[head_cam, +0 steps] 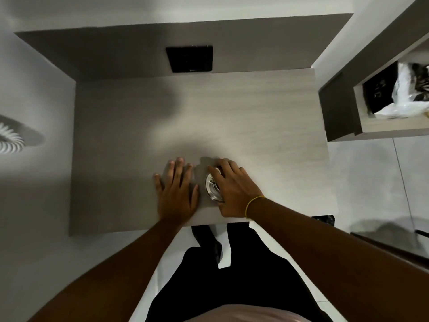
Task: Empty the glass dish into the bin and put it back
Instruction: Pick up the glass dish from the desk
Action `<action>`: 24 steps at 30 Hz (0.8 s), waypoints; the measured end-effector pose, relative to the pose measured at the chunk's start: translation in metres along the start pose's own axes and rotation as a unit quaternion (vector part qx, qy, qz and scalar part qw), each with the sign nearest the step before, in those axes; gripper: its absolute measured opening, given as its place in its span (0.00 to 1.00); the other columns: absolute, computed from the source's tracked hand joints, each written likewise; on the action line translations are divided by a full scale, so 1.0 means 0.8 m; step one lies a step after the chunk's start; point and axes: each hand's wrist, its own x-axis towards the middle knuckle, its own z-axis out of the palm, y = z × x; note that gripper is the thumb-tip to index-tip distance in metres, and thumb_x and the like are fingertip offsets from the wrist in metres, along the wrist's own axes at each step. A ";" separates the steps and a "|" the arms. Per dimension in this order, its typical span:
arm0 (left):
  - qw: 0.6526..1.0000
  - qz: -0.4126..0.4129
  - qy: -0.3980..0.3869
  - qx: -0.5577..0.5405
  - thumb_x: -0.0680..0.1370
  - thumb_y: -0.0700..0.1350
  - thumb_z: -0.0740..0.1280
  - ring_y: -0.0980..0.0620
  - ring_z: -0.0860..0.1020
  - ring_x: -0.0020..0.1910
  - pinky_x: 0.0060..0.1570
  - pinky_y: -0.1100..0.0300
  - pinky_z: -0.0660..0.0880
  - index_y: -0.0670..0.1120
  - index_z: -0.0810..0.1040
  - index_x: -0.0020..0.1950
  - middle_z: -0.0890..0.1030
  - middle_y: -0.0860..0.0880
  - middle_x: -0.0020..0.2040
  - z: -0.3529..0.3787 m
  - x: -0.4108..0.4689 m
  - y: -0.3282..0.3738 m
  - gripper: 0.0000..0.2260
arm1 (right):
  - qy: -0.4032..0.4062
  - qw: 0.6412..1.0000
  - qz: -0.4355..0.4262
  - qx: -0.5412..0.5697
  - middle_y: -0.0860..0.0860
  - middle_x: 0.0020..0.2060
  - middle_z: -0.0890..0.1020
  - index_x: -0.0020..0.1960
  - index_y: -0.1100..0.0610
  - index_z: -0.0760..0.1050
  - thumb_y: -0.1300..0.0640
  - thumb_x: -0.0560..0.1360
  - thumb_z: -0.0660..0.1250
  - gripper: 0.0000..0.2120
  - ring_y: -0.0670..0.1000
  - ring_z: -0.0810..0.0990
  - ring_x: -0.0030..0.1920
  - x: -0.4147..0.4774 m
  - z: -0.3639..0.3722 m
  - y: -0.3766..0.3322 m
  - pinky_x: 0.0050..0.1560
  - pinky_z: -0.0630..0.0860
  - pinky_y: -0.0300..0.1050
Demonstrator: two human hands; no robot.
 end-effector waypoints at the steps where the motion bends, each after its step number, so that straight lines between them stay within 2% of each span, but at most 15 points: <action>1: 1.000 0.002 0.002 -0.003 0.85 0.61 0.55 0.41 0.55 0.88 0.81 0.27 0.51 0.48 0.62 0.86 0.59 0.43 0.88 0.000 -0.001 -0.001 0.31 | -0.012 1.000 -0.005 -0.009 0.60 0.70 0.70 0.77 0.56 0.67 0.44 0.58 0.75 0.49 0.64 0.72 0.69 0.003 -0.004 0.001 0.62 0.75 0.54; 3: 1.000 0.001 0.001 -0.005 0.85 0.61 0.55 0.40 0.56 0.88 0.81 0.27 0.52 0.49 0.62 0.86 0.60 0.43 0.88 -0.001 0.000 0.000 0.31 | -0.039 0.999 -0.013 -0.022 0.60 0.69 0.70 0.74 0.55 0.67 0.44 0.57 0.78 0.48 0.63 0.73 0.65 0.008 -0.011 0.002 0.59 0.76 0.54; 8: 1.000 -0.004 -0.004 -0.010 0.85 0.61 0.55 0.41 0.54 0.88 0.81 0.27 0.51 0.50 0.60 0.87 0.59 0.43 0.88 -0.003 0.002 0.002 0.31 | -0.055 0.998 -0.025 -0.035 0.59 0.69 0.69 0.74 0.54 0.66 0.45 0.59 0.82 0.48 0.61 0.73 0.65 0.016 -0.021 0.001 0.61 0.77 0.55; 12: 1.000 -0.002 0.004 -0.008 0.85 0.61 0.55 0.41 0.54 0.88 0.81 0.26 0.52 0.49 0.60 0.87 0.59 0.44 0.88 0.001 0.001 0.001 0.31 | -0.042 0.999 -0.025 -0.016 0.58 0.72 0.69 0.77 0.54 0.63 0.44 0.61 0.82 0.50 0.62 0.71 0.71 0.008 -0.025 0.001 0.65 0.76 0.58; 15: 1.000 0.000 0.009 -0.007 0.85 0.60 0.55 0.42 0.54 0.88 0.81 0.27 0.52 0.49 0.61 0.87 0.59 0.44 0.89 0.004 0.000 -0.001 0.31 | -0.006 0.999 -0.015 0.050 0.57 0.76 0.67 0.79 0.53 0.64 0.46 0.63 0.80 0.49 0.62 0.68 0.75 -0.009 -0.026 0.006 0.68 0.76 0.59; 18: 1.000 -0.004 0.005 -0.006 0.85 0.59 0.55 0.42 0.53 0.88 0.81 0.28 0.51 0.49 0.62 0.86 0.58 0.44 0.89 0.003 0.000 -0.002 0.30 | 0.051 0.989 0.031 0.137 0.56 0.77 0.66 0.80 0.51 0.64 0.46 0.62 0.80 0.50 0.61 0.70 0.75 -0.029 -0.022 0.022 0.70 0.77 0.60; 20: 1.000 -0.004 0.003 -0.005 0.85 0.58 0.55 0.42 0.53 0.88 0.82 0.28 0.51 0.49 0.62 0.86 0.58 0.44 0.89 0.000 0.000 -0.002 0.30 | 0.086 0.980 0.075 0.166 0.57 0.76 0.67 0.81 0.49 0.60 0.46 0.62 0.82 0.54 0.62 0.72 0.73 -0.042 -0.016 0.039 0.71 0.77 0.62; 24: 1.000 -0.003 0.000 -0.004 0.85 0.57 0.56 0.42 0.54 0.88 0.82 0.29 0.51 0.48 0.62 0.86 0.58 0.44 0.89 -0.005 -0.001 0.002 0.30 | 0.114 0.975 0.140 0.126 0.60 0.75 0.68 0.84 0.55 0.57 0.46 0.64 0.81 0.55 0.65 0.69 0.74 -0.066 -0.006 0.083 0.71 0.75 0.63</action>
